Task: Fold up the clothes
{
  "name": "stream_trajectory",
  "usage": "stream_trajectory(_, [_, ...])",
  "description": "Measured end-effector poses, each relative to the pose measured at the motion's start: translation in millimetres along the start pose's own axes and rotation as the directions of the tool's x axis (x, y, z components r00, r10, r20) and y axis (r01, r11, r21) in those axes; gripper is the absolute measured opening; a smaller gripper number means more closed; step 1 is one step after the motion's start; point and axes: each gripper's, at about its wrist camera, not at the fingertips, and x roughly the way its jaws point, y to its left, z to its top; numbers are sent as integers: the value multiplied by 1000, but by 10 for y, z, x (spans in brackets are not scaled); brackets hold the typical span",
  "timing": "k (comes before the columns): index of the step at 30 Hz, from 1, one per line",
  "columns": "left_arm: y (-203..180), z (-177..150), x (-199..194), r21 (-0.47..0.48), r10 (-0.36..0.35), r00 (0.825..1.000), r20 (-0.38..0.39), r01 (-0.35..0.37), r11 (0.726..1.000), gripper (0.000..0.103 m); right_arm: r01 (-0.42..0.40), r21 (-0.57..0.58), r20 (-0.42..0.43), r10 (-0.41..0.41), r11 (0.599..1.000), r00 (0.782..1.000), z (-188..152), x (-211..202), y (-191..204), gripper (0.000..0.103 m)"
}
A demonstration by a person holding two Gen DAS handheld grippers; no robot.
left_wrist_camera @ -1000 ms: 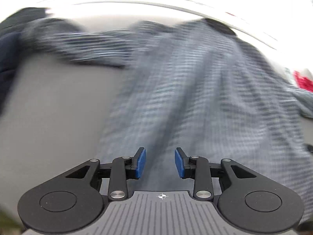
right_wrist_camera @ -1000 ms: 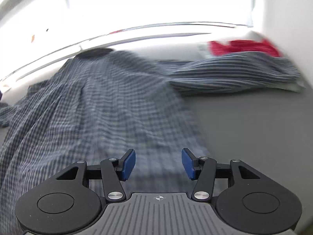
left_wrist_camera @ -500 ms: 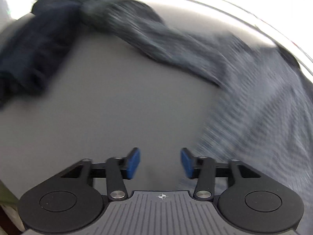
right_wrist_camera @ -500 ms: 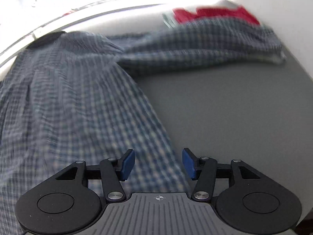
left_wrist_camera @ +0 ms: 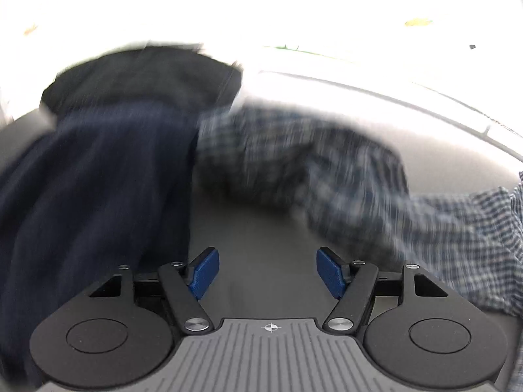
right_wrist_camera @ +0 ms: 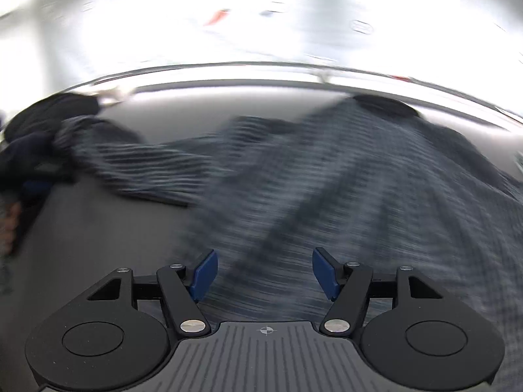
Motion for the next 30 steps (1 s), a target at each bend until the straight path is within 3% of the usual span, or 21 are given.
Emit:
stream_trajectory(4, [340, 166, 175, -116, -89, 996, -2, 88, 989, 71, -82, -12, 29, 82, 997, 996, 231, 181, 648, 82])
stream_trajectory(7, [504, 233, 180, -128, -152, 988, -13, 149, 980, 71, -49, -106, 80, 58, 993, 995, 376, 257, 904, 87])
stream_trajectory(10, [556, 203, 190, -90, -193, 981, -18, 191, 977, 71, -45, -184, 94, 64, 982, 993, 478, 454, 1131, 88])
stream_trajectory(12, [489, 139, 233, 13, -172, 984, -37, 173, 985, 71, -54, -222, 81, 74, 973, 994, 502, 611, 1242, 88])
stream_trajectory(15, [438, 97, 218, 72, -190, 981, -40, 192, 979, 71, -175, -89, 22, 178, 980, 984, 536, 848, 1282, 87])
stream_trajectory(18, [527, 117, 206, 18, -247, 967, -54, 249, 968, 71, -21, -181, 90, 37, 983, 995, 491, 1010, 1529, 87])
stream_trajectory(20, [587, 146, 219, -6, -282, 957, -68, 282, 959, 71, 52, -281, 137, -13, 958, 990, 461, 1079, 1650, 87])
stream_trajectory(22, [664, 189, 253, -42, -316, 945, -85, 313, 949, 71, 60, -347, 155, -5, 936, 988, 457, 1195, 1730, 87])
stream_trajectory(25, [800, 269, 298, -114, -381, 919, -105, 369, 922, 71, 100, -485, 194, -5, 869, 981, 441, 1343, 1904, 85])
stream_trajectory(27, [857, 292, 304, -147, -410, 905, -113, 393, 908, 71, 135, -568, 218, -9, 812, 976, 440, 1448, 2036, 75])
stream_trajectory(28, [875, 301, 307, -158, -421, 900, -115, 402, 902, 71, 138, -578, 221, -9, 804, 975, 445, 1468, 2059, 50])
stream_trajectory(29, [876, 307, 310, -162, -425, 898, -117, 405, 900, 72, 131, -571, 207, -12, 810, 978, 478, 1493, 2062, 14])
stream_trajectory(30, [876, 313, 313, -166, -429, 896, -119, 408, 898, 72, 123, -562, 191, -16, 818, 981, 516, 1520, 2063, 9])
